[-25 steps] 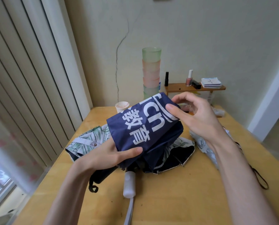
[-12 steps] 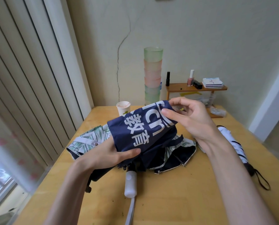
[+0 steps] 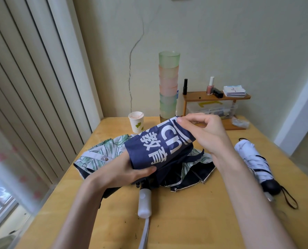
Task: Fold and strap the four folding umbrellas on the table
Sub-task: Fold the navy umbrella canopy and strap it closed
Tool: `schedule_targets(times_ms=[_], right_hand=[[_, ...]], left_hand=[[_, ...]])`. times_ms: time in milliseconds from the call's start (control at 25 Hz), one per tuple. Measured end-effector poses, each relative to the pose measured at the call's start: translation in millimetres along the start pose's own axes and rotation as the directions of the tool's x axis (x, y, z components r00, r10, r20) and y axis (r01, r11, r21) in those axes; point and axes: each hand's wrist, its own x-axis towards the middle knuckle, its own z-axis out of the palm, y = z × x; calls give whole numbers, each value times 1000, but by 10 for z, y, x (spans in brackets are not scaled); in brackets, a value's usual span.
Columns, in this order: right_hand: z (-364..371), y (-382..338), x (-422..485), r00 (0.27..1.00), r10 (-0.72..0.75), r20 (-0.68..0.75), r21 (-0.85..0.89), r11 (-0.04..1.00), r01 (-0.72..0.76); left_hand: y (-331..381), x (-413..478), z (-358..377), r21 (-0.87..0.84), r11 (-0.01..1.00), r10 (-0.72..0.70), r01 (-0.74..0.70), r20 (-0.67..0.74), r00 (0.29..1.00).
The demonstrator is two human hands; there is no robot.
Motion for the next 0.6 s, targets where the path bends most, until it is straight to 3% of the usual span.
schedule_targets(times_ms=[280,600], right_hand=[[15,-12,15,987,162,-3,288,945,-154],[55,-86,-49,982,189,0,334,926,-178]], left_hand=[[53,-16,23,27,1000,8,-8,-3,1000],[70,-26,16,23,1000,-1,0,14,1000]])
